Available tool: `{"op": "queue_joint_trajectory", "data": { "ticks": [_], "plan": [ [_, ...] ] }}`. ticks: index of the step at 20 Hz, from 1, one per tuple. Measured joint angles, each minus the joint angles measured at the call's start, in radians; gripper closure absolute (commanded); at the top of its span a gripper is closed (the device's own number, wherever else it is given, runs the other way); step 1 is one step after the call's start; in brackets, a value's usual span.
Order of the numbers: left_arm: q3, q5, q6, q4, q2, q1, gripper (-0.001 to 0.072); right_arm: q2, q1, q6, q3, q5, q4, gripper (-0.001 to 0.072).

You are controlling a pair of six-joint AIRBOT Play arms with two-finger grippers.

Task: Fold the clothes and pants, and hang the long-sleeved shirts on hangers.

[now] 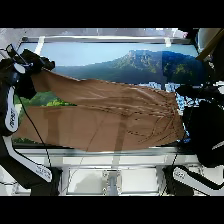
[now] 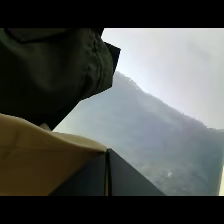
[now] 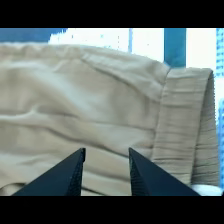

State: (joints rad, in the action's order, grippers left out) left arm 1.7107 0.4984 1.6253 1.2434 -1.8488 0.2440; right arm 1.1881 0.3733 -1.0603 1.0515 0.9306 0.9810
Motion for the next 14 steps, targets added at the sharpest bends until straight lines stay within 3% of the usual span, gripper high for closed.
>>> {"op": "queue_joint_trajectory", "data": {
  "ticks": [4,5,6,7,10,14],
  "plan": [
    [0.075,-0.068,0.012,0.021,-0.024,-0.035,0.0699,0.019,-0.011,-0.002,-0.021,-0.040,0.015,0.0401],
    [0.087,-0.084,0.015,0.026,-0.029,-0.041,0.0630,0.030,-0.012,-0.002,-0.023,-0.045,0.016,0.0401],
    [0.096,-0.088,0.015,0.031,-0.035,-0.045,0.0211,0.043,-0.012,-0.002,-0.026,-0.049,0.016,0.0400],
    [0.101,-0.086,0.015,0.034,-0.041,-0.045,0.0016,0.058,-0.013,-0.003,-0.027,-0.050,0.015,0.0400],
    [0.113,-0.008,0.018,0.039,-0.045,-0.031,0.0025,0.093,-0.014,-0.004,-0.029,-0.048,0.006,0.0399],
    [0.117,0.254,0.019,0.070,-0.012,0.059,0.0026,0.095,-0.014,-0.004,-0.029,-0.027,0.002,0.0399]
  ]
}}
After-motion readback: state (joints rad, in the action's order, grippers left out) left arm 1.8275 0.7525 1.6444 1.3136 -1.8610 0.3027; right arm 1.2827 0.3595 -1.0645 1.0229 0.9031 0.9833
